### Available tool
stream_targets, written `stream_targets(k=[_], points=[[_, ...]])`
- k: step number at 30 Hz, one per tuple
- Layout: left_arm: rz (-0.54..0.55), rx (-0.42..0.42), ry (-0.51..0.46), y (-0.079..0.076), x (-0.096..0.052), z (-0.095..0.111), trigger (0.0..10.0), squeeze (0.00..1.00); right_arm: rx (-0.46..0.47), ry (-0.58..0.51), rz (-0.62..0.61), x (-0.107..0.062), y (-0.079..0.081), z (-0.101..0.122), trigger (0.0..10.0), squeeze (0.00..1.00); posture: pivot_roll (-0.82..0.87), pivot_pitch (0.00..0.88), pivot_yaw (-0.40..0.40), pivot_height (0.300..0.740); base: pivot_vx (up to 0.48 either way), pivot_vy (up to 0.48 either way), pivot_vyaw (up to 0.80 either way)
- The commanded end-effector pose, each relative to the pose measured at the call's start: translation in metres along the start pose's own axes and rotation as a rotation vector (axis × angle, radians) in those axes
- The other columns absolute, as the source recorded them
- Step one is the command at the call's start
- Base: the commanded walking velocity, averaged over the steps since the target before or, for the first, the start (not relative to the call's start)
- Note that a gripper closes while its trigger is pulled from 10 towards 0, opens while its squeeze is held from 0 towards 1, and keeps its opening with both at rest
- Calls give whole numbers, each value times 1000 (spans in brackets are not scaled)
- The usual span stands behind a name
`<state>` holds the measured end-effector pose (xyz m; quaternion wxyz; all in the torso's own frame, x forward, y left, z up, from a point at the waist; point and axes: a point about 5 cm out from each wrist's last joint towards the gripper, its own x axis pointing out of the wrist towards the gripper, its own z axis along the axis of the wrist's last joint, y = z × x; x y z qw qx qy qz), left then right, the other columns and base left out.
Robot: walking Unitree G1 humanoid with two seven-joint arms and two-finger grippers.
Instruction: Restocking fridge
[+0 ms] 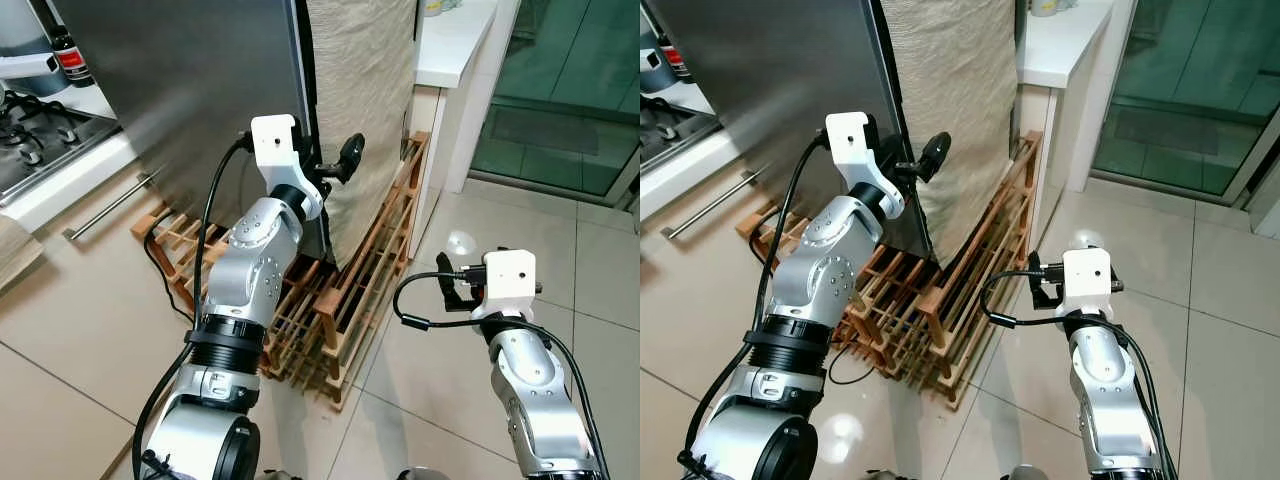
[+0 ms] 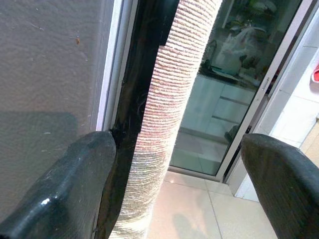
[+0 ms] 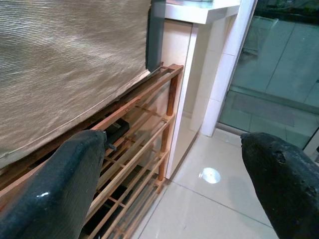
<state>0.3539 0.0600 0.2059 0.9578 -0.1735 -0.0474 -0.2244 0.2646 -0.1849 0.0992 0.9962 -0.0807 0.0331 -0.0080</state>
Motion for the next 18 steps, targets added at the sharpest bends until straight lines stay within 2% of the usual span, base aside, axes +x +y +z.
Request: stream_targets(k=[1,6,9,13,16,17,18], points=[[-10,7,12,-3,1,-1,10000,0,-4,-10,7,0,3,1,10000,0,-214,0,133,740,0,0,0],[38,11,40,2,7,-7,10000,0,-2,-9,9,1,4,1,10000,0,-215,0,135,740,0,0,0],[122,-11,86,11,12,-16,10000,0,-1,-7,10,1,5,1,10000,0,-215,0,135,740,0,0,0],[247,-131,154,20,15,-29,10000,0,1,-6,8,0,5,0,10000,0,-221,0,141,740,0,0,0],[227,-158,169,16,18,-34,10000,0,1,-6,7,-1,6,0,10000,0,-228,0,143,740,0,0,0],[133,-133,133,4,25,-30,10000,0,1,-6,3,-2,5,0,10000,0,-230,0,144,740,0,0,0],[133,-133,133,4,25,-30,10000,0,1,-6,3,-2,5,0,10000,0,-230,0,144,740,0,0,0]])
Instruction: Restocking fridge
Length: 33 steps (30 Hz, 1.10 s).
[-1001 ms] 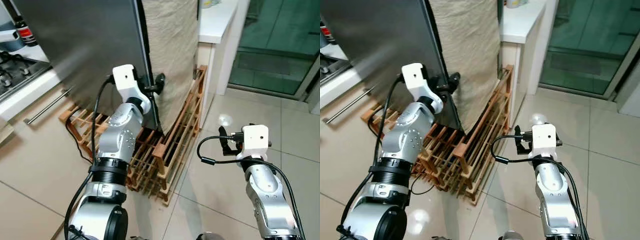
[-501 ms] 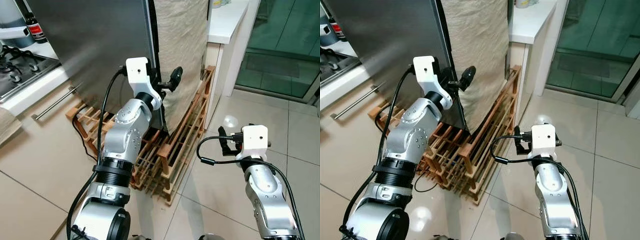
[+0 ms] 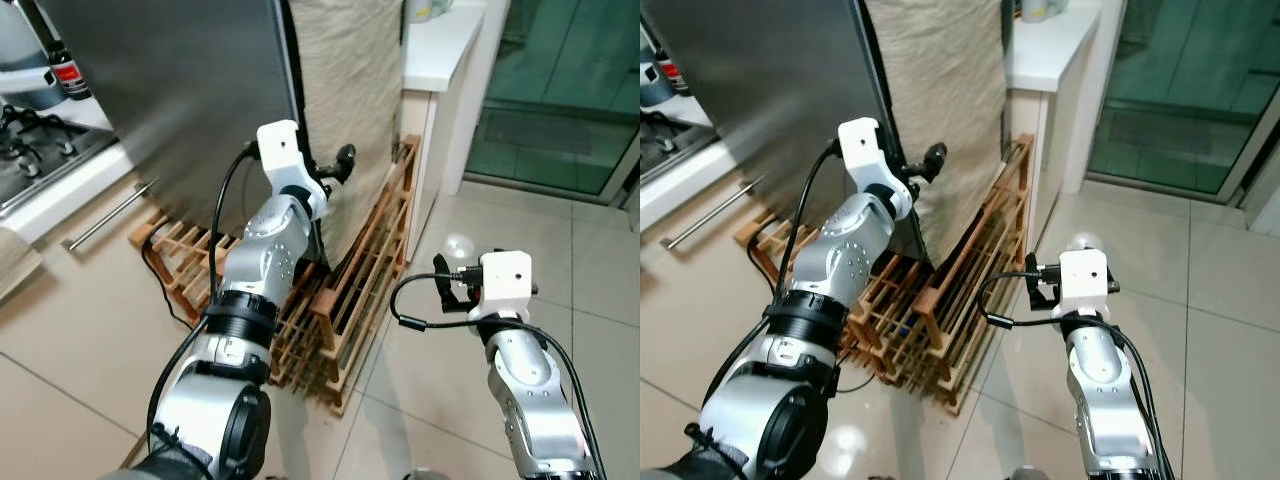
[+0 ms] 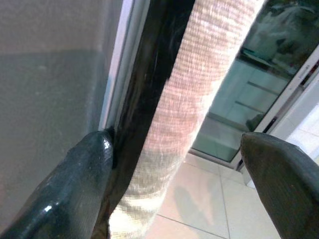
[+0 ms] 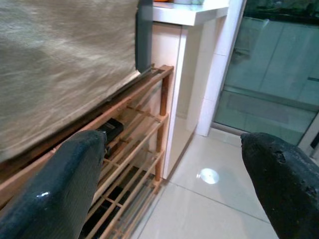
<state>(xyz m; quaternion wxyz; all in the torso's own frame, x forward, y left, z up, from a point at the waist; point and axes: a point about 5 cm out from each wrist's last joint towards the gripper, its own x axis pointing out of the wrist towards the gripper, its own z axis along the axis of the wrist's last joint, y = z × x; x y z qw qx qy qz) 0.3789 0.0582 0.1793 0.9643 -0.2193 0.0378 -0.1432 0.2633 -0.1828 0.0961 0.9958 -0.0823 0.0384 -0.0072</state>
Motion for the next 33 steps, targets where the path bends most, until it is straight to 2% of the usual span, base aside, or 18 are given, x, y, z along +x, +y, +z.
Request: stream_targets(k=[1,3,5,7,8,9,10,11,15,17,21,23,27,28,29,31,32,33], points=[[-111,12,14,-22,5,-5,10000,0,4,-16,0,-1,2,3,10000,0,-232,0,143,740,0,0,0],[-277,62,10,-44,5,-7,10000,0,3,-15,-3,-2,1,3,10000,0,-233,0,142,740,0,0,0],[-473,92,7,-70,0,-10,10000,0,2,-15,-7,-3,-1,3,10000,0,-236,0,143,740,0,0,0],[-616,104,13,-90,-6,-15,10000,0,2,-14,-13,-4,-3,3,10000,0,-239,0,144,740,0,0,0],[-632,103,8,-93,-7,-15,10000,0,3,-13,-15,-4,-3,3,10000,0,-239,0,144,740,0,0,0],[-698,86,20,-103,-10,-19,10000,0,4,-10,-19,-6,-4,2,10000,0,-240,0,144,740,0,0,0],[-698,86,20,-103,-10,-19,10000,0,4,-10,-19,-6,-4,2,10000,0,-240,0,144,740,0,0,0],[-744,73,30,-110,-12,-21,10000,0,4,-7,-22,-7,-5,1,10000,0,-240,0,144,740,0,0,0],[-1035,32,54,-168,-29,-36,10000,0,9,9,-26,-12,-3,-4,10000,0,-257,0,149,740,0,0,0],[-1117,15,59,-181,-37,-37,10000,0,10,9,-30,-13,-3,-4,10000,0,-277,0,161,740,0,0,0],[-1157,-41,71,-181,-41,-37,10000,0,16,10,-56,-15,-7,-4,10000,0,-293,0,176,740,0,0,0],[-1150,-97,80,-177,-41,-35,10000,0,19,20,-69,-17,-10,-6,10000,0,-287,0,171,740,0,0,0],[-1131,-71,41,-176,-38,-26,10000,0,14,22,-52,-17,-6,-6,10000,0,-284,0,170,740,0,0,0],[-1110,-47,21,-169,-36,-22,10000,0,17,20,-53,-17,-5,-5,10000,0,-272,0,170,740,0,0,0],[-1110,-47,21,-169,-36,-22,10000,0,17,20,-53,-17,-5,-5,10000,0,-272,0,170,740,0,0,0],[-1008,23,-12,-147,-32,-15,10000,0,25,15,-60,-16,-5,-4,10000,0,-265,0,170,740,0,0,0],[-1008,23,-12,-147,-32,-15,10000,0,25,15,-60,-16,-5,-4,10000,0,-265,0,170,740,0,0,0],[-879,36,-17,-119,-28,-10,10000,0,32,8,-66,-15,-6,-3,10000,0,-258,0,171,740,0,0,0]])
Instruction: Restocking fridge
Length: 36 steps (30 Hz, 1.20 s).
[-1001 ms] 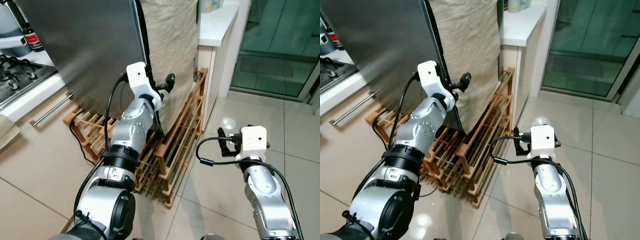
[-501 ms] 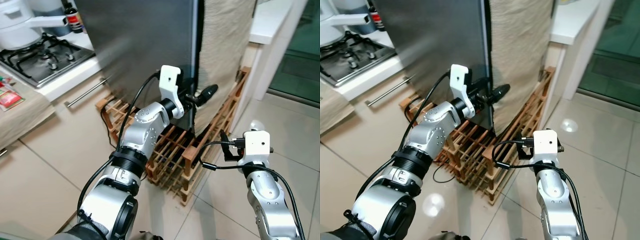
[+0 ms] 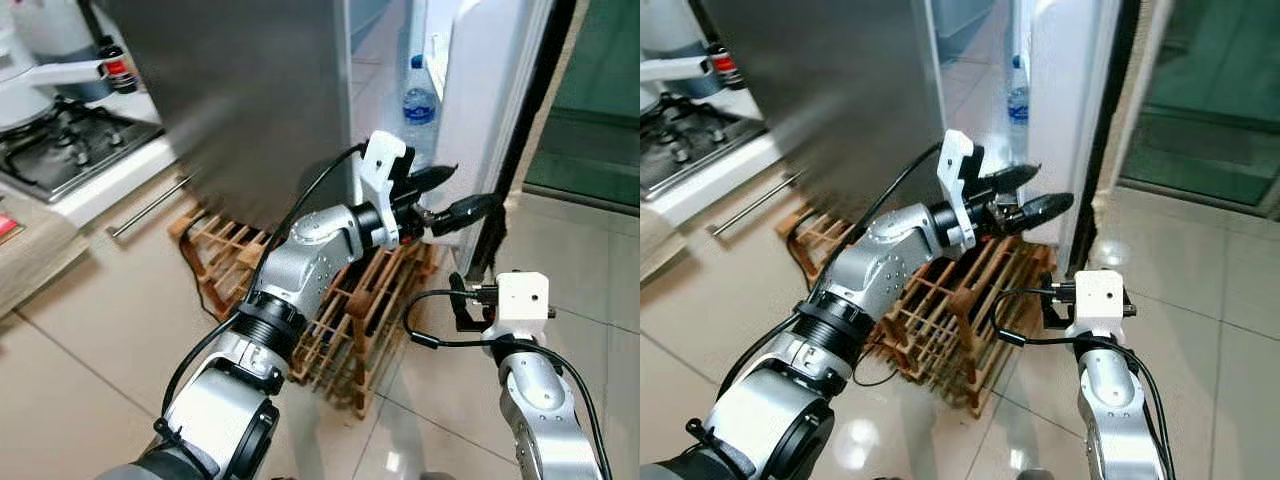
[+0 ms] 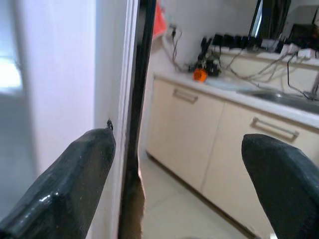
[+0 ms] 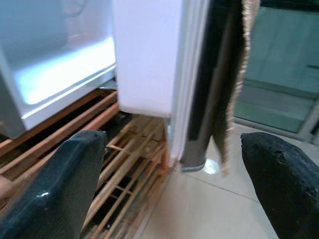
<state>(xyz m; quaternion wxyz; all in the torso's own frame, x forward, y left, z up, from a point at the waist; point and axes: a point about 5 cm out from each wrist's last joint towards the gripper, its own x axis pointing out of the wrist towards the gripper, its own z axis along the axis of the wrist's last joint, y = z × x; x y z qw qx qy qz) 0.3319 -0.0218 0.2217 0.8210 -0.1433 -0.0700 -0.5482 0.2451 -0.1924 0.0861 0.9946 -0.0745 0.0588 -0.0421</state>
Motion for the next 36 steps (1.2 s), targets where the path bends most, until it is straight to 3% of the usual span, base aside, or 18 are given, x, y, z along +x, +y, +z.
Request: stream_targets(k=[1,2,3,6,8,10,14,15,16,20,22,25,27,31,36], points=[[82,-97,-63,-8,1,-6,10000,0,21,-43,-1,3,2,11,10000,0,-258,0,171,740,0,0,0],[136,-101,-67,0,-8,-5,10000,0,25,-46,-2,4,2,12,10000,0,-242,0,169,740,0,0,0],[136,-101,-67,0,-8,-5,10000,0,25,-46,-2,4,2,12,10000,0,-242,0,169,740,0,0,0],[336,-154,-95,28,-40,-3,10000,0,34,-56,-1,7,2,16,10000,0,-225,0,165,740,0,0,0],[570,-141,-129,58,-88,0,10000,0,38,-69,3,14,1,21,10000,0,-183,0,146,740,0,0,753],[770,-72,-146,76,-132,3,10000,0,48,-75,16,20,2,24,10000,0,-170,0,139,740,0,0,675],[988,21,-102,81,-180,1,10000,0,62,-82,58,29,7,28,10000,0,-120,0,111,740,0,0,641],[988,21,-102,81,-180,1,10000,0,62,-82,58,29,7,28,10000,0,-120,0,111,740,0,0,625],[1074,69,-87,78,-200,0,10000,0,83,-84,82,35,11,31,10000,0,-90,0,96,740,0,0,606],[1158,95,-78,75,-215,0,10000,0,125,-82,107,42,15,34,10000,0,-63,0,84,740,0,0,606],[1185,101,-67,72,-218,-1,10000,0,203,-76,133,46,20,36,10000,0,-44,0,74,740,0,0,606],[1179,128,-21,69,-217,-4,10000,0,305,-73,183,50,28,39,10000,0,-37,0,70,740,0,0,606],[1167,208,27,65,-210,-4,10000,0,332,-84,208,56,31,44,10000,0,-17,0,58,740,0,0,603],[1161,228,51,61,-205,-7,10000,0,331,-92,221,62,33,48,10000,0,-4,0,43,740,0,0,600],[1178,160,26,54,-197,-10,10000,0,293,-94,280,65,40,51,10000,0,14,0,10,740,0,-280,606]])
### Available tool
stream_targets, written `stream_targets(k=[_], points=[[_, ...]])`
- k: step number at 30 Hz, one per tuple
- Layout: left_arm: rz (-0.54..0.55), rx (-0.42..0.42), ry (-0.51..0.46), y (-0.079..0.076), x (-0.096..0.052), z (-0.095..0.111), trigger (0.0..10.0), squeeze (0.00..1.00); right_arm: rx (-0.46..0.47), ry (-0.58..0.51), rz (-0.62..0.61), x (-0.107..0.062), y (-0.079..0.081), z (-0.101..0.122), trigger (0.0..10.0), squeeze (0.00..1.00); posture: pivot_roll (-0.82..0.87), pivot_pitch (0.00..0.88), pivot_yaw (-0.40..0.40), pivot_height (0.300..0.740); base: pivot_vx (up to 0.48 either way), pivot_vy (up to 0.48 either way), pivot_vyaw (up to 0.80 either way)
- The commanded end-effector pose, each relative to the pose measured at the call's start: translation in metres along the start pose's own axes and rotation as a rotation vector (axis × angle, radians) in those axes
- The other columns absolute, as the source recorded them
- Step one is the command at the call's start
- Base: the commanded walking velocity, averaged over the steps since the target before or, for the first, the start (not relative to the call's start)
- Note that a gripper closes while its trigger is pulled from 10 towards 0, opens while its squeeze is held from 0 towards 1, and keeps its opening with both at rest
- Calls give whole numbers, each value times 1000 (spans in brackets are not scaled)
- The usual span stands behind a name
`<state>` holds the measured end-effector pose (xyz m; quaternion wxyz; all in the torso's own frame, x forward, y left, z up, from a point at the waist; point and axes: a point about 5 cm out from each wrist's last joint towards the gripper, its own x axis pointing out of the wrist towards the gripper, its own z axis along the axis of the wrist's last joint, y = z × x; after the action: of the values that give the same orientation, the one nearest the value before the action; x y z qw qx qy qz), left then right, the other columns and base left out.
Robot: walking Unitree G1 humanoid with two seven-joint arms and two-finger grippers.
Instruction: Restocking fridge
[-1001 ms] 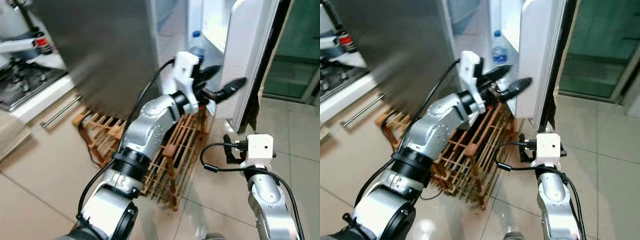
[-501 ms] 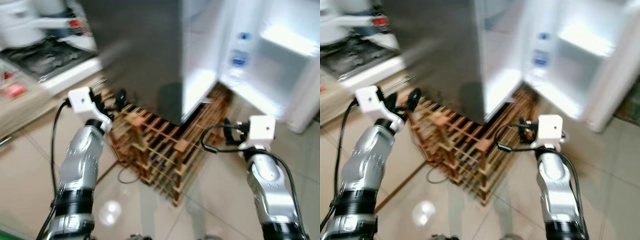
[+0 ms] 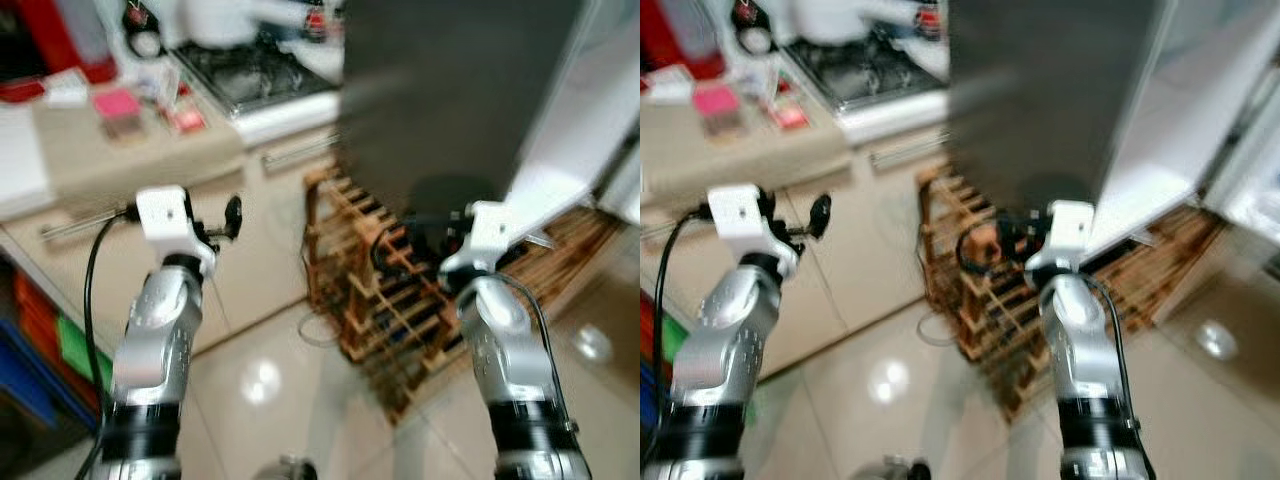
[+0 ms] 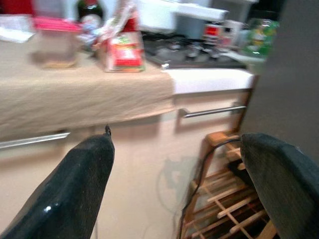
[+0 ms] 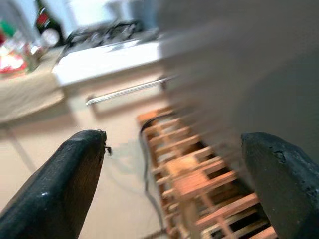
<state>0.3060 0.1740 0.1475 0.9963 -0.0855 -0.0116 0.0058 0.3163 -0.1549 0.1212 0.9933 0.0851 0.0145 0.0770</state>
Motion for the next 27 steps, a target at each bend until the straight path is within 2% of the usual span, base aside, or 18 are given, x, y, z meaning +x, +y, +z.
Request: stream_targets(k=[1,5,8,12,14,20,24,27], points=[[-1,-7,3,-6,-2,1,10000,0,-14,6,29,3,3,1,10000,0,14,0,10,740,0,-461,606],[33,3,24,-19,-1,-4,10000,0,-30,25,76,5,9,-3,10000,0,13,0,8,740,211,-394,602],[37,23,24,-20,1,-5,10000,0,-48,22,97,6,13,-2,10000,0,-2,0,-3,740,315,-357,600],[94,37,24,-14,5,-6,10000,0,-59,20,122,8,21,1,10000,0,-17,0,-33,740,241,-264,598],[111,54,-9,-21,11,1,10000,0,-100,23,164,8,18,4,10000,0,-17,0,-38,740,0,0,600],[120,58,-26,-14,19,8,10000,0,-114,16,129,12,18,6,10000,0,-7,0,-45,740,0,0,590],[104,76,-46,-12,22,14,10000,0,-123,15,116,13,20,4,10000,0,-2,0,-46,740,0,0,0],[56,88,-44,-11,24,17,10000,0,-117,14,58,13,22,-2,10000,0,2,0,-19,740,0,0,0]])
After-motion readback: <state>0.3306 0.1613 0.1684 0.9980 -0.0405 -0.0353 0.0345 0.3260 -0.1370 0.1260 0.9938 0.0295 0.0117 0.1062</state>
